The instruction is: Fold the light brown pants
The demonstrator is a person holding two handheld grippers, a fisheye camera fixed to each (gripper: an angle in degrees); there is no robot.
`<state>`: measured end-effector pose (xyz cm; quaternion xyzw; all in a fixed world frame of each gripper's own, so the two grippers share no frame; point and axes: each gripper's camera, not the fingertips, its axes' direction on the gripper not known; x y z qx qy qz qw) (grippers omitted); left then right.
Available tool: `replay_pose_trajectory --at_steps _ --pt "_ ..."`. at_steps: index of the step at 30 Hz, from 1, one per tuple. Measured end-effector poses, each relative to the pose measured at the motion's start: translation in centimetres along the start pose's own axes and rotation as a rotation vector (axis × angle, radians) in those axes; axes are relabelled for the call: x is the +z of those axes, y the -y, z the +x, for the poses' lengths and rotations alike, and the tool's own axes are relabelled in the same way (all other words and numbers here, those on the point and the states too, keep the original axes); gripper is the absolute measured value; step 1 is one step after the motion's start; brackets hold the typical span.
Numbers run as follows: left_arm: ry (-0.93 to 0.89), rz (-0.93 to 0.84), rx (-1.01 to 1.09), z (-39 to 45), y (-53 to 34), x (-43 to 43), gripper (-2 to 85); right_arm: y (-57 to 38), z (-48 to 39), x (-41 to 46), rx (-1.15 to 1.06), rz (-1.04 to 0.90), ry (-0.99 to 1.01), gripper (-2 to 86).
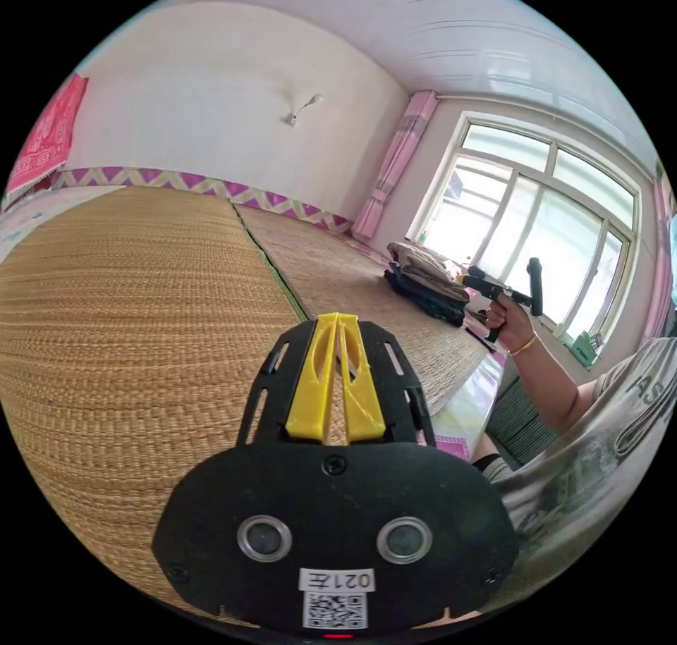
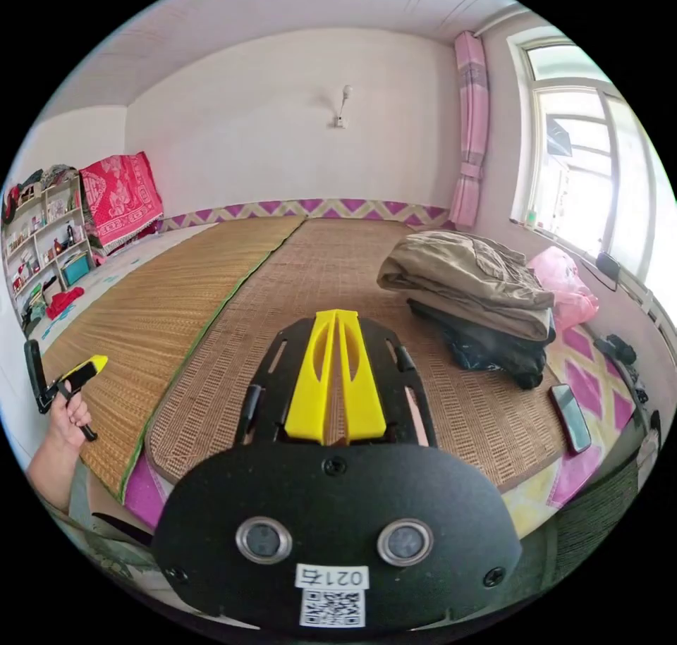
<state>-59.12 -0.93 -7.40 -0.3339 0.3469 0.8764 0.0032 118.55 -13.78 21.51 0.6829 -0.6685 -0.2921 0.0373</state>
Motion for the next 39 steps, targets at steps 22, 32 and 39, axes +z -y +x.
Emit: replay_pose_trajectory --at_steps 22,32,39 --pt "0.17 -0.102 0.267 11.9 1.5 2.9 -0.9 8.8 13.4 31.3 -0.485 -0.27 -0.337 16.1" --pt "0.179 -0.124 0.289 12.1 2.7 3.2 -1.0 9.2 13.1 37.9 -0.421 -0.274 -0.41 3.1" --pt "0.16 -0.09 0.277 10.8 3.4 2.2 -1.0 13.9 17.0 31.2 -0.131 -0.228 -0.212 -0.5"
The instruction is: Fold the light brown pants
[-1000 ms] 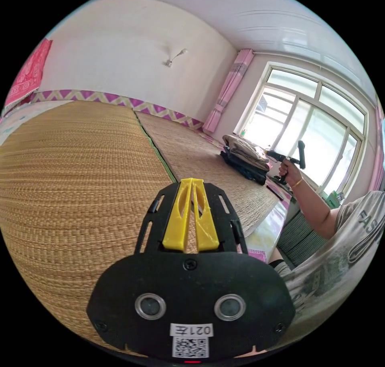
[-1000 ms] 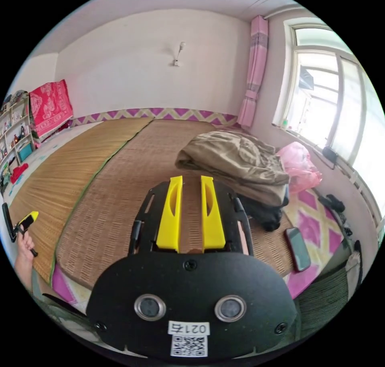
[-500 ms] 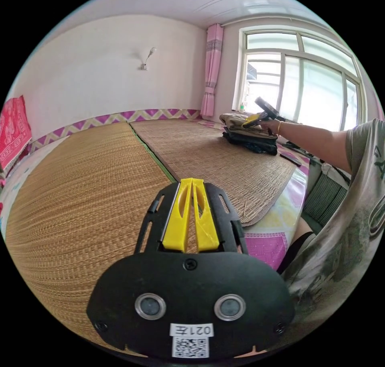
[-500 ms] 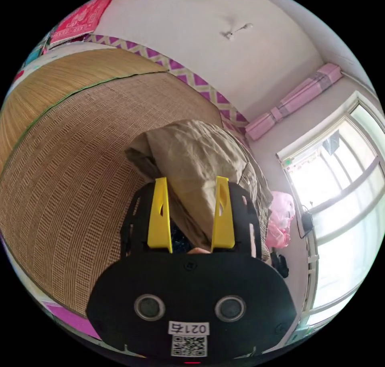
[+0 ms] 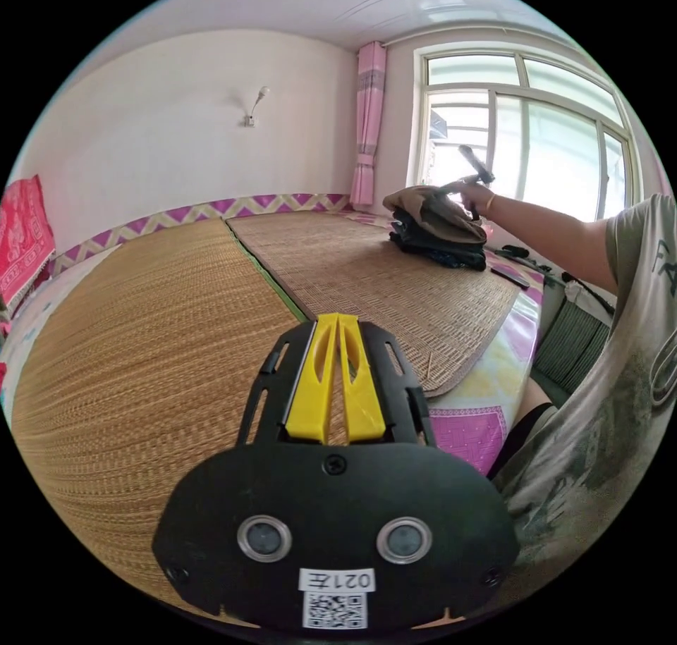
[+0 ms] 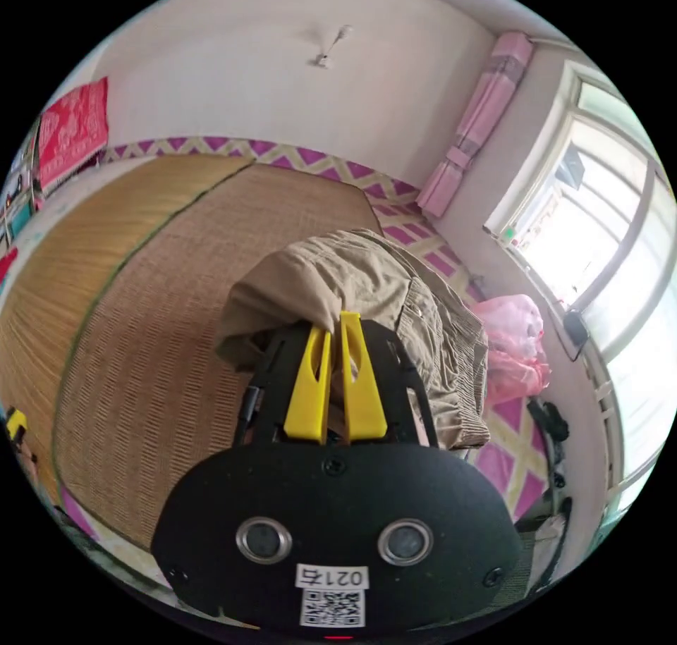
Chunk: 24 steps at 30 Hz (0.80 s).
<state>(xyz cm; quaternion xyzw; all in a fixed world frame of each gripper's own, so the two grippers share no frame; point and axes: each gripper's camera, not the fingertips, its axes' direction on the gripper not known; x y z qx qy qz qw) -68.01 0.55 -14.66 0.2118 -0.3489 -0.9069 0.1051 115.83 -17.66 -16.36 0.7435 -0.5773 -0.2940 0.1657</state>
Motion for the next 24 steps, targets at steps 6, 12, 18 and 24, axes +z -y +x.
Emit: replay_pose_trajectory --at_steps 6,12,18,24 --pt "-0.072 0.076 -0.076 -3.3 -0.2 -1.6 -1.0 2.6 -1.9 -9.1 0.061 0.076 0.203 -0.6" --pt "-0.172 0.169 -0.188 -6.7 -0.9 -6.5 -0.9 3.3 -20.7 -17.3 -0.194 0.152 0.429 0.4" --pt "-0.138 0.178 -0.204 -8.3 -1.4 -11.5 -0.6 -6.0 -47.6 -15.1 -0.556 -0.001 0.68 3.6" --pt "-0.097 0.13 -0.206 -9.9 -1.1 -12.9 5.5 -10.5 -45.8 -15.7 -0.376 0.009 0.747 5.9"
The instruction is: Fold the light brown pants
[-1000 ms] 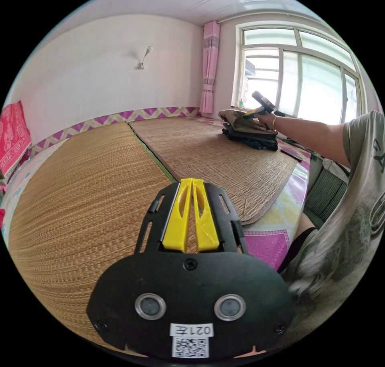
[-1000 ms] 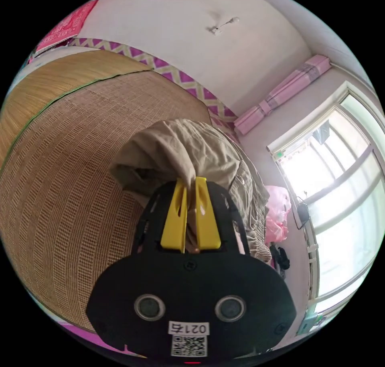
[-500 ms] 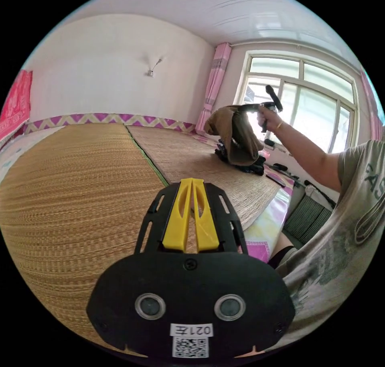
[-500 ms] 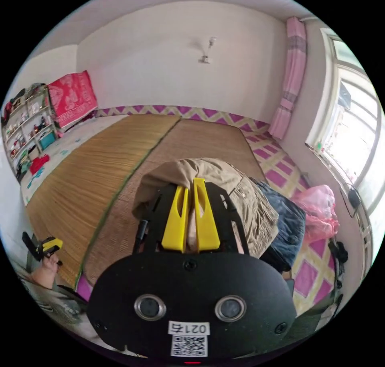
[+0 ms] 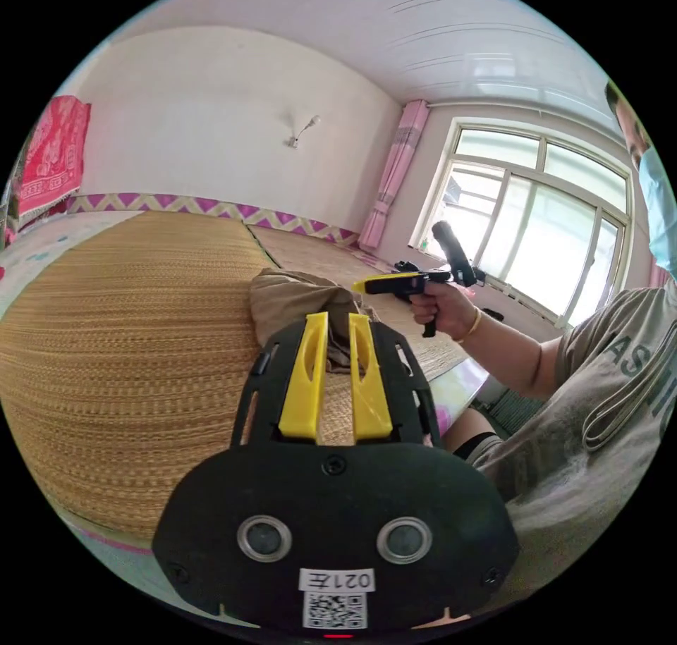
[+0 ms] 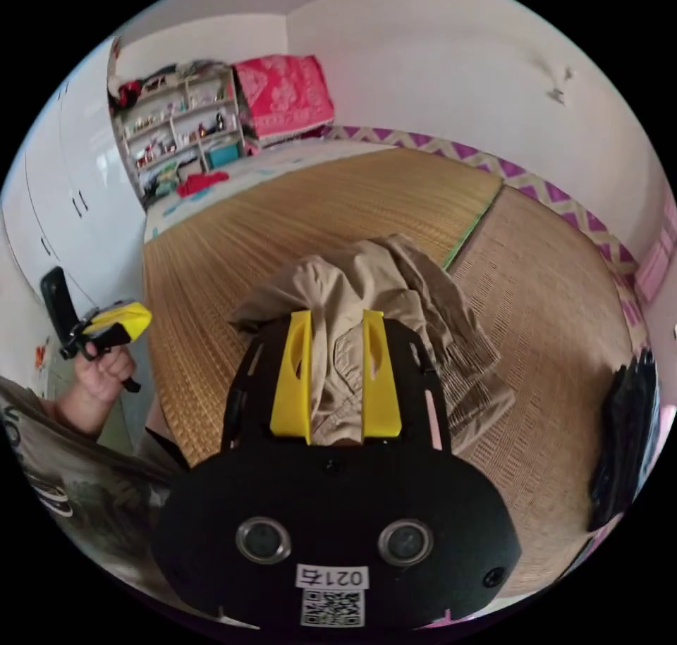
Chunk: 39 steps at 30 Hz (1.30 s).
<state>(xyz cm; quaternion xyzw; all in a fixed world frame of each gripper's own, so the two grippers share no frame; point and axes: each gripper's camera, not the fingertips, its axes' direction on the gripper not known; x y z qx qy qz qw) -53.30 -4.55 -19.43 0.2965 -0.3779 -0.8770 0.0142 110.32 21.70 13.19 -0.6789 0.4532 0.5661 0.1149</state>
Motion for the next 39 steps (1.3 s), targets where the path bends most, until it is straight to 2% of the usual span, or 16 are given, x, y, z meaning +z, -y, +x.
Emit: replay_pose_trajectory --at_steps 2,5,10,12,18,23,28,32,35,39 --pt "-0.052 -0.031 0.023 0.3 1.0 1.7 7.2 -2.2 2.5 -3.2 0.093 0.022 -0.006 6.4" --pt "-0.125 -0.129 0.169 3.4 3.9 7.1 8.6 -7.4 6.5 -6.7 0.221 0.001 -0.056 7.0" --pt "-0.018 -0.406 0.635 13.5 6.8 21.3 12.0 -17.5 11.3 -11.3 0.433 -0.022 -0.002 8.6" --pt "0.008 -0.484 0.732 15.2 6.7 25.5 13.1 -20.5 12.0 -12.9 0.491 -0.009 0.015 9.2" --pt "0.012 -0.699 0.769 14.8 6.5 34.3 13.0 -26.9 11.6 -17.0 0.589 0.022 0.032 10.8" --pt "-0.061 -0.662 0.609 11.6 8.3 34.2 5.0 -28.0 10.4 -19.0 0.6 0.033 0.052 11.6" --pt "-0.152 -0.386 0.326 3.9 13.9 26.3 2.7 -26.3 8.1 -20.8 0.572 0.049 0.059 11.9" --pt "-0.067 -0.203 0.191 -3.2 16.5 18.1 1.9 -24.2 6.1 -21.3 0.541 0.048 0.088 11.8" --pt "0.025 -0.071 0.016 -11.8 16.2 11.3 1.5 -21.7 3.6 -21.3 0.49 0.039 0.103 11.6" --pt "0.178 0.046 -0.358 -26.2 9.5 3.8 1.4 -16.3 -2.5 -20.6 0.308 0.019 0.136 11.0"
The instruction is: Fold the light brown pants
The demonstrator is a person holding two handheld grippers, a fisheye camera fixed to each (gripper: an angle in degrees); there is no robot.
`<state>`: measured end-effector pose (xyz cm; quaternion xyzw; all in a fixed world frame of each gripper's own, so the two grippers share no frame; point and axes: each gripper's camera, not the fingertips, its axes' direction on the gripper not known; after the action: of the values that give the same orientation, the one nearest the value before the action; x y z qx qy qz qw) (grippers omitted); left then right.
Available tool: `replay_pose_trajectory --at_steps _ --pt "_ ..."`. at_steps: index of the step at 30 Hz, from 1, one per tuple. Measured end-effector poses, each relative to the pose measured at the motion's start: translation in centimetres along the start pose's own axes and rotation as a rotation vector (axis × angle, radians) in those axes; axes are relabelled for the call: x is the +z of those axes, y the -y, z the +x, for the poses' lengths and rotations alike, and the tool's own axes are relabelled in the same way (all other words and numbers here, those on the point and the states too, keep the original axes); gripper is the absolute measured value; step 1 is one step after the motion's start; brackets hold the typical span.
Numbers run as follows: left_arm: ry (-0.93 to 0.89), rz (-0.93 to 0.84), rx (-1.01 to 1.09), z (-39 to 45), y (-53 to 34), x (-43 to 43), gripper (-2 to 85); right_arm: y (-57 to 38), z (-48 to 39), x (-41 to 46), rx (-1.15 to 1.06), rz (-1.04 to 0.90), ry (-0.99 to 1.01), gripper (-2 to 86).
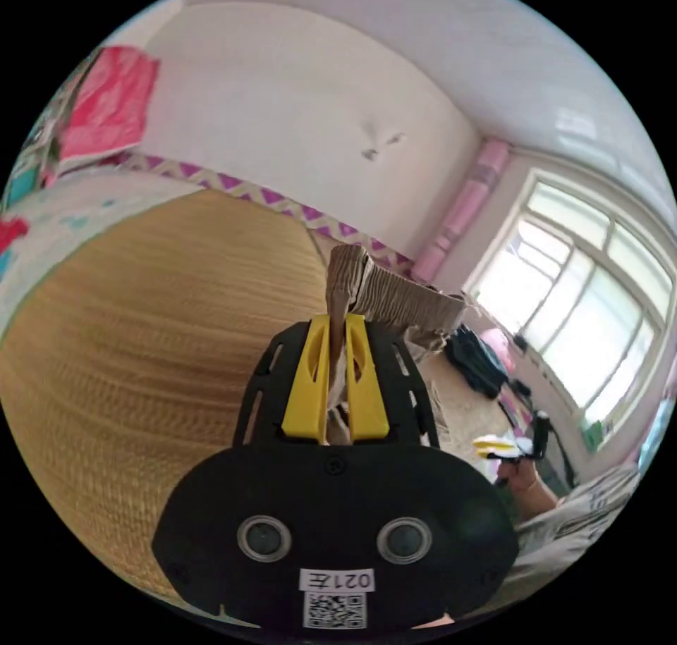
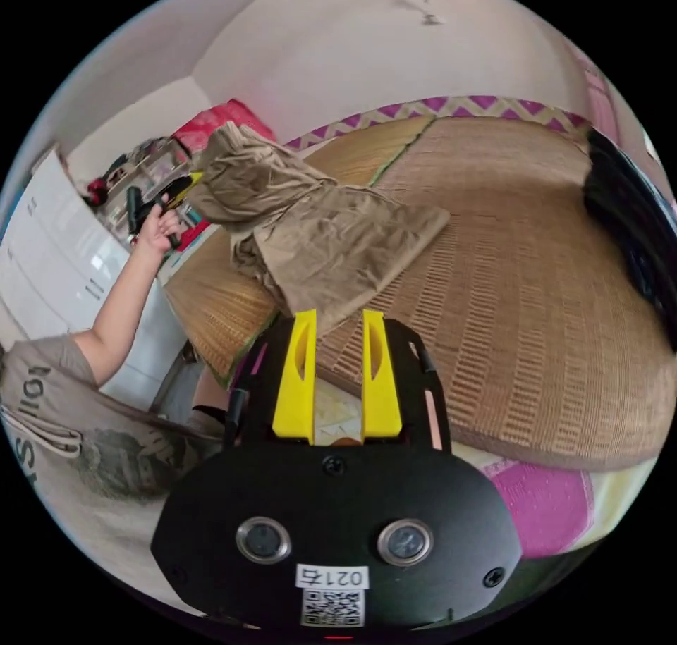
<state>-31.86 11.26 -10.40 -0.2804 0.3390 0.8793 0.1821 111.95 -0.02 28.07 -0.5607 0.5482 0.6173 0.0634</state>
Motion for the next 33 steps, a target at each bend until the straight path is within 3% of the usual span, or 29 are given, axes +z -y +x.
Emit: replay_pose_trajectory --at_steps 4,7,11,14,20,25,33 --pt "0.0 0.006 -0.45 -16.5 -7.9 -1.2 1.3 3.7 -10.1 3.7 -0.258 -0.056 -0.112 10.0" --pt "-0.076 0.035 -0.704 -22.7 -14.9 -1.3 1.3 6.0 -15.1 6.9 -0.386 -0.108 -0.266 9.1" --pt "-0.144 0.09 -0.714 -23.8 -18.3 -1.3 1.4 8.3 -17.1 10.1 -0.44 -0.222 -0.35 7.7" --pt "-0.086 0.051 -0.662 -22.5 -19.0 -1.1 1.4 9.6 -17.3 10.3 -0.471 -0.26 -0.345 6.2" --pt "-0.02 0.038 -0.623 -19.5 -22.7 -2.1 1.1 13.5 -13.7 5.5 -0.471 -0.289 -0.338 2.1" --pt "-0.09 -0.124 -0.571 -14.3 -28.5 0.5 1.1 16.3 -6.1 -1.6 -0.447 -0.316 -0.405 -0.8" --pt "-0.143 -0.137 -0.539 -7.3 -33.6 5.6 2.5 18.5 0.0 -8.7 -0.44 -0.372 -0.577 0.1"
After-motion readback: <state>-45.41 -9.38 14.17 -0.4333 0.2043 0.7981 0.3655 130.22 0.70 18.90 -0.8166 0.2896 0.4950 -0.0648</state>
